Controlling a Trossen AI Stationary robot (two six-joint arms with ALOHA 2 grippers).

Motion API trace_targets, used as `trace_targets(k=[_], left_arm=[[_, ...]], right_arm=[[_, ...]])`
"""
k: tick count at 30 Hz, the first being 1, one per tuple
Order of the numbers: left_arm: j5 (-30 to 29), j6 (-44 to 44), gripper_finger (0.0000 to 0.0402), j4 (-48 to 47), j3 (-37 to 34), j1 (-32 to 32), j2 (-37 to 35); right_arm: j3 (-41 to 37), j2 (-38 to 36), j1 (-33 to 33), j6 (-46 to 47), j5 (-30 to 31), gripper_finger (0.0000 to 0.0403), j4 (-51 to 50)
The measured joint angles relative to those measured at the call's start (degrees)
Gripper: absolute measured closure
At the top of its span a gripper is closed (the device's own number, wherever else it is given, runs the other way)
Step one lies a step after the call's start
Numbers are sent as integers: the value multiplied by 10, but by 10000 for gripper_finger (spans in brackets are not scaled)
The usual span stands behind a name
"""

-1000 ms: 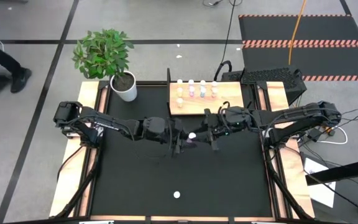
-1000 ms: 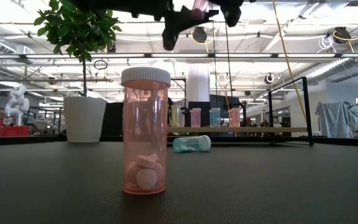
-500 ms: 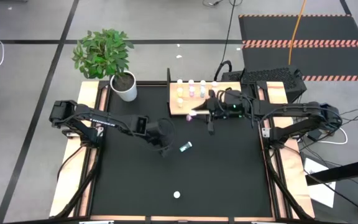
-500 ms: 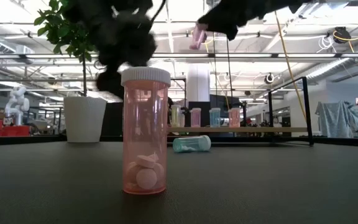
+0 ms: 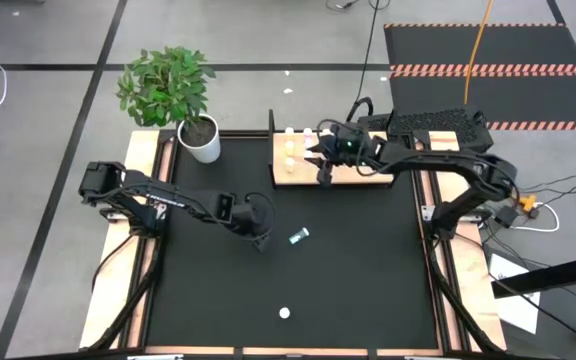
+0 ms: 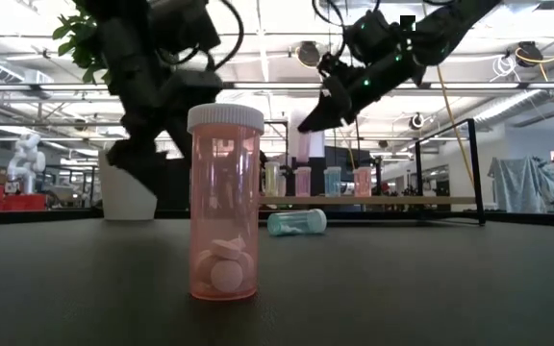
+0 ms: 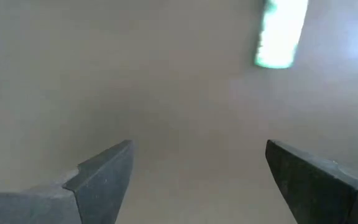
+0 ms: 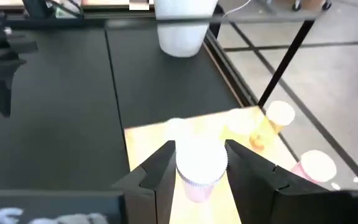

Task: Pick and place medicine bottles onto shelf by color
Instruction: Put the pink pill bottle on the shelf aligned with the other pink pill bottles, then put the blue pill bottle on the shelf aligned with the other blue pill bottles

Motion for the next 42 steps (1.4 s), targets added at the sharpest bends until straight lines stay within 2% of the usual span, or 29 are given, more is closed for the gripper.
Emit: trace_targets(k=[8,13,24,32,38,42], left_arm=[[-7,-26,37,-6,-10,-17,0],[-37,-30,37,7,-10,-21,0],[-50,21,37,94,-10,-17,0],[-56,30,37,119,-10,-17,0],[-57,34,37,161,-10,-17,0],[-82,49,37,189,-10,-18,0]], right_arm=[[-30,27,-18,-11,-8,279,5],[-54,27,-20,-9,-6,279,62],[-56,64,-22,5,-8,279,77],[-56,64,-24,20,-9,278,76],[-56,59,-39,54,-38,240,73],[-56,40,-43,48,-37,200,79]])
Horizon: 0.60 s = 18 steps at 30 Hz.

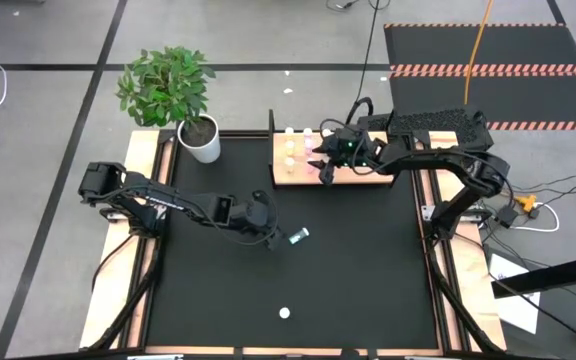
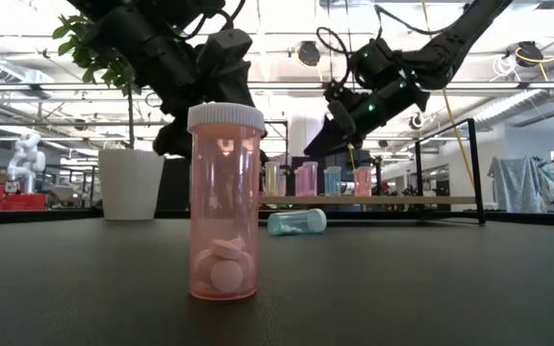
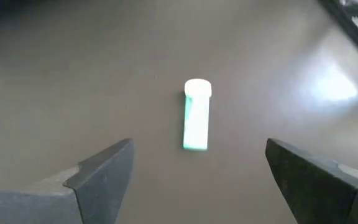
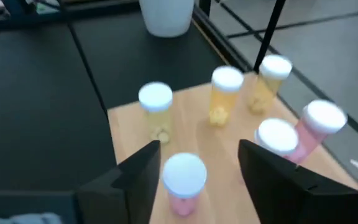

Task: Pick and place medicine bottles onto shelf by color
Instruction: Put the blue pill bottle on the shelf aligned with the other blue pill bottles

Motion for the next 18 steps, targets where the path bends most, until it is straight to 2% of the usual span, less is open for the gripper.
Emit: trace_targets(k=[4,7,15,18], left_arm=[[-37,35,37,18,0,0,0],[-47,70,37,34,1,0,13],[-54,135,37,107,0,-9,79],[-54,204,37,157,0,-9,114]], right_arm=[[0,-33,0,-10,1,167,-4],[0,-85,0,-9,15,158,-23],[1,-283,15,-21,34,169,-153],[1,-335,32,-2,33,175,-213]])
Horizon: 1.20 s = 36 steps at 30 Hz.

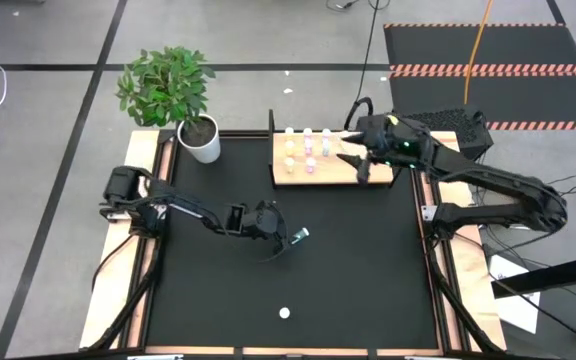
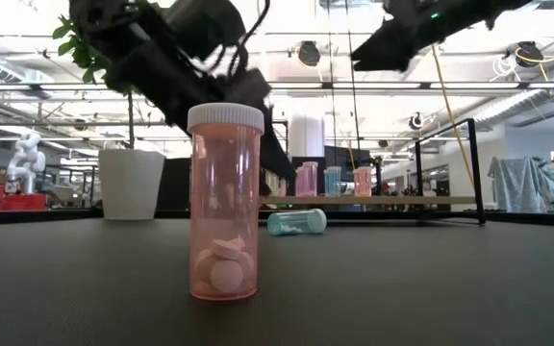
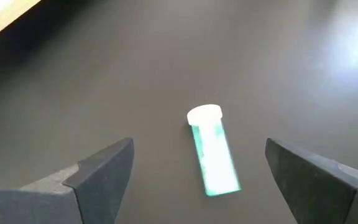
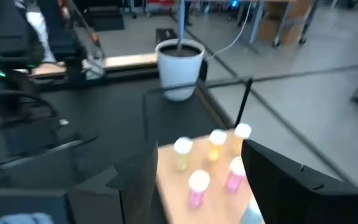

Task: Pick and place medicine bottles onto shelf by color
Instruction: Put the blue pill bottle on the shelf aligned with the other blue pill bottles

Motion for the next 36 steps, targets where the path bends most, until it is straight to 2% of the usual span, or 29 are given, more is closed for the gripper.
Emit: trace_targets(k=[2,5,9,13,19,24,32,36], left_arm=[[-8,49,37,24,0,0,23],[-24,71,37,38,1,3,49],[2,39,37,55,2,13,68],[31,7,48,67,3,6,74],[28,35,127,66,3,-16,94],[-6,-4,198,74,4,-19,113],[-16,-16,264,87,4,-18,116],[-12,-54,291,86,3,-14,111]], right_arm=[[0,-23,12,21,1,178,-42],[0,-39,35,57,1,183,-97],[0,-39,67,78,5,187,-147],[-1,-39,96,81,49,189,-157],[-1,-39,117,86,74,189,-152],[-1,-37,130,95,74,189,-151],[-1,-37,157,131,74,189,-152],[-2,-37,168,138,77,189,-149]])
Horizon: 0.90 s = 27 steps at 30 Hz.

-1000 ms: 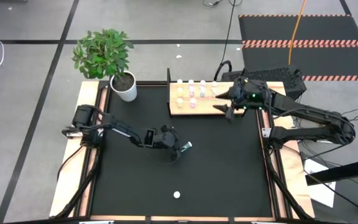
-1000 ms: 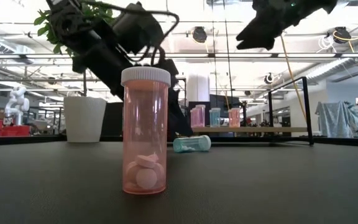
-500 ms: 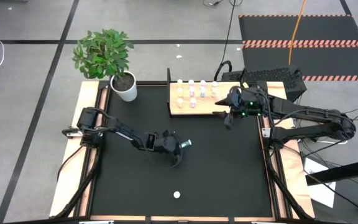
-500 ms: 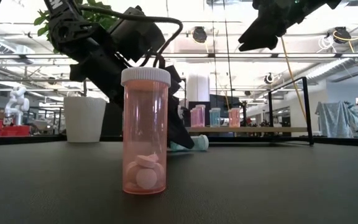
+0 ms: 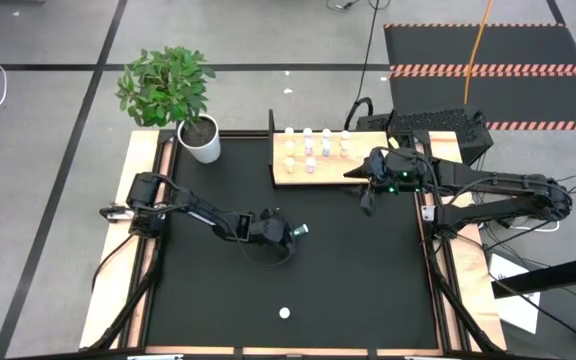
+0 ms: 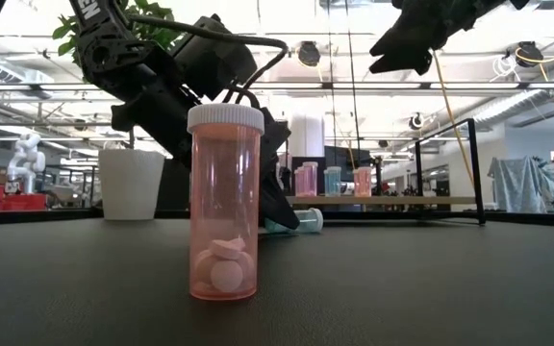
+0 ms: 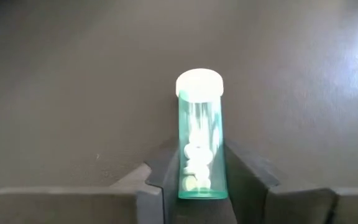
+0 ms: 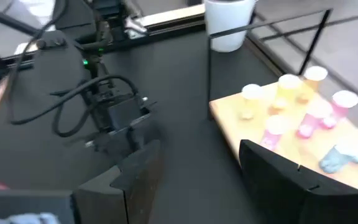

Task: Pick and place medicine bottles onto shelf by color
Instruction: Put the blue pill bottle on the shelf aligned with the other blue pill bottles

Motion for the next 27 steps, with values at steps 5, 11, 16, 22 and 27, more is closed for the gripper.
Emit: trace_targets(k=[5,11,16,22,27], left_arm=[[19,-18,299,5,-1,19,-11],[54,-17,297,38,-3,40,-33],[101,43,297,198,-2,51,-37],[149,84,297,386,0,70,-52],[170,95,297,499,6,87,-57]], right_arm=[[-56,1,-1,15,26,189,68],[-107,-4,0,94,-29,189,149],[-119,-16,0,74,-63,183,155],[-119,-80,0,121,-108,158,273],[-118,-89,10,143,-140,141,347]])
